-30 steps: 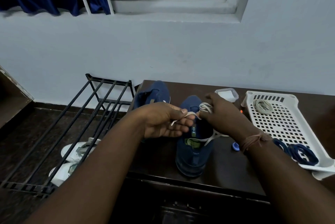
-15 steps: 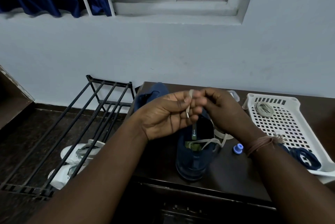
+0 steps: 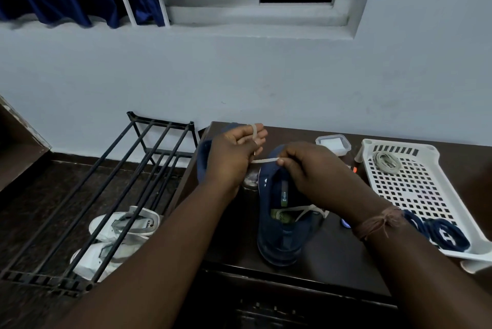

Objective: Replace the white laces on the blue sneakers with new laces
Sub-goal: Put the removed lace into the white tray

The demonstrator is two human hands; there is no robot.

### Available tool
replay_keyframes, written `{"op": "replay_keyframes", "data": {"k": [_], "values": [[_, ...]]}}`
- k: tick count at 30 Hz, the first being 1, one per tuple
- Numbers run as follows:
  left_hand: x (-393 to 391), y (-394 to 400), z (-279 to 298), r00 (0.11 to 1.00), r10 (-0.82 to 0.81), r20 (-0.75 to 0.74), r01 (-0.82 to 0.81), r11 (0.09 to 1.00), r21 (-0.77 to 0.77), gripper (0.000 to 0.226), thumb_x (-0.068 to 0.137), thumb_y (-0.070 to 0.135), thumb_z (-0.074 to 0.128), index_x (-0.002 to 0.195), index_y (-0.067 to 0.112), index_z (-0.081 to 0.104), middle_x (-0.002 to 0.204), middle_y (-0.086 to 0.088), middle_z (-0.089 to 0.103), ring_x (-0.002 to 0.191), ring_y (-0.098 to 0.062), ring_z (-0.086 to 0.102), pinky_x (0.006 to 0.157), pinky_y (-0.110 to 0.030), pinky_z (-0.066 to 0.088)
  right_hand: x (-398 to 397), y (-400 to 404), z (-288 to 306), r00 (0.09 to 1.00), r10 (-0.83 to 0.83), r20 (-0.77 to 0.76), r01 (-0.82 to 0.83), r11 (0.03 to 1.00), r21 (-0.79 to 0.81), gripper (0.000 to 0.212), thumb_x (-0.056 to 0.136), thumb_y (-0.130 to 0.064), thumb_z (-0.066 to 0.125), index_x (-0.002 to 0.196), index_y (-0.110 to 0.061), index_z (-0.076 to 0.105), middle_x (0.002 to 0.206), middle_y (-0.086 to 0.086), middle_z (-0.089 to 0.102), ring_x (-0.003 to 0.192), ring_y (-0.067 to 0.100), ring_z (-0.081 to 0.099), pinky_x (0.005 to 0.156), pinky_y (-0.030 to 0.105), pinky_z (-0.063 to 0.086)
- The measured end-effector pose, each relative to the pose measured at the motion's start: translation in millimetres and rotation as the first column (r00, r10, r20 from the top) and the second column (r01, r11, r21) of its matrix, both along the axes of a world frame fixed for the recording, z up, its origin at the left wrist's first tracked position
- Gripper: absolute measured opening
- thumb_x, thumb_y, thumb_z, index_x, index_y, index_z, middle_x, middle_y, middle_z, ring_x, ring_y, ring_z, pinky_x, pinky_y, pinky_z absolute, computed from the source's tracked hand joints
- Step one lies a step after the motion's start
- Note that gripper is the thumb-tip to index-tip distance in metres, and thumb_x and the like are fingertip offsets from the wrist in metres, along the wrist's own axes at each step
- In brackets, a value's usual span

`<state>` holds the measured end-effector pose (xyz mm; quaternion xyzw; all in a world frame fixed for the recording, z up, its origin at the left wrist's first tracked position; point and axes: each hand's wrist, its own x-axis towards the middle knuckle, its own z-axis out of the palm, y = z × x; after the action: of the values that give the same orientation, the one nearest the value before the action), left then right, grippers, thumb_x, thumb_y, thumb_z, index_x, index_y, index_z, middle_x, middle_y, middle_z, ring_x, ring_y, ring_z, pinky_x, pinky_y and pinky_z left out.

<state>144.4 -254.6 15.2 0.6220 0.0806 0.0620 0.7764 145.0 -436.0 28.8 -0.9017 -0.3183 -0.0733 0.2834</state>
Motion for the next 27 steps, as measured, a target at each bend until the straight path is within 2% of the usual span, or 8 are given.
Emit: {"op": "replay_keyframes", "data": {"k": [3,6,9,14,18,21,24,27], "values": [[-2,-7,-4,0.999,-0.032,-0.014,0.034,0.978,0.204,0.032,0.096,-0.008,0.059,0.126,0.000,0.067,0.120,-0.009,0.073,0.108,-0.012,0.071,0.095,-0.028,0.057,3,-8,4,0.986,-0.068,0.155,0.074,0.997,-0.034,0.016,0.096,-0.020,0.057,0.081,-0.025,0.052,0.079,-0.007,0.051,0.077,0.019,0.052,0.069,0.037,0.041],[-7,-16,-4,0.990,-0.140,-0.021,0.138,0.924,0.357,0.026,0.097,-0.004,0.060,0.120,0.001,0.072,0.114,-0.008,0.075,0.103,-0.018,0.073,0.092,-0.030,0.059,6,-11,9,0.947,-0.134,0.290,0.160,0.985,-0.067,0.011,0.094,-0.024,0.055,0.087,-0.022,0.063,0.084,-0.003,0.055,0.078,0.024,0.055,0.072,0.039,0.038],[-14,-24,1,0.941,-0.332,-0.068,0.333,0.868,0.368,0.028,0.102,-0.002,0.049,0.115,0.008,0.072,0.106,-0.010,0.077,0.095,-0.017,0.074,0.085,-0.028,0.060,6,-11,11,0.910,-0.209,0.358,0.236,0.971,-0.033,0.009,0.092,-0.024,0.059,0.090,-0.024,0.068,0.087,-0.003,0.061,0.081,0.025,0.058,0.078,0.041,0.037],[-20,-29,6,0.880,-0.462,-0.112,0.475,0.865,0.163,0.038,0.100,-0.009,0.038,0.116,0.004,0.070,0.090,-0.006,0.071,0.077,-0.011,0.063,0.074,-0.024,0.053,9,-15,10,0.907,-0.310,0.285,0.294,0.951,0.099,0.013,0.089,-0.026,0.060,0.091,-0.026,0.072,0.089,-0.007,0.066,0.086,0.020,0.061,0.083,0.045,0.043],[-19,-27,6,0.827,-0.549,-0.119,0.545,0.836,-0.073,0.040,0.101,-0.006,0.033,0.121,-0.002,0.068,0.088,-0.006,0.065,0.074,-0.011,0.056,0.072,-0.025,0.048,14,-20,0,0.947,-0.316,0.050,0.303,0.935,0.185,0.017,0.090,-0.018,0.062,0.092,-0.025,0.077,0.089,-0.007,0.073,0.085,0.013,0.066,0.083,0.040,0.051],[-16,-22,7,0.842,-0.527,-0.111,0.498,0.841,-0.212,0.038,0.103,-0.001,0.034,0.124,-0.005,0.066,0.088,-0.005,0.064,0.074,-0.010,0.057,0.073,-0.024,0.049,18,-24,-8,0.948,-0.315,-0.056,0.319,0.943,0.095,0.018,0.091,-0.015,0.061,0.089,-0.024,0.076,0.082,-0.008,0.072,0.079,0.012,0.065,0.076,0.036,0.052],[-13,-18,9,0.887,-0.448,-0.114,0.404,0.872,-0.278,0.033,0.104,-0.003,0.039,0.124,-0.005,0.065,0.092,-0.004,0.067,0.077,-0.009,0.061,0.075,-0.023,0.055,16,-21,-12,0.949,-0.282,-0.138,0.274,0.959,-0.075,0.022,0.092,-0.011,0.059,0.072,-0.020,0.064,0.068,-0.005,0.061,0.071,0.019,0.057,0.063,0.032,0.043],[-11,-13,12,0.925,-0.366,-0.106,0.306,0.879,-0.366,0.029,0.103,-0.003,0.045,0.123,-0.002,0.065,0.101,-0.007,0.074,0.085,-0.011,0.070,0.081,-0.024,0.059,8,-7,-15,0.962,-0.158,-0.220,0.106,0.967,-0.233,0.016,0.090,-0.012,0.057,0.077,-0.021,0.061,0.078,0.002,0.065,0.076,0.025,0.062,0.071,0.039,0.051]]}}
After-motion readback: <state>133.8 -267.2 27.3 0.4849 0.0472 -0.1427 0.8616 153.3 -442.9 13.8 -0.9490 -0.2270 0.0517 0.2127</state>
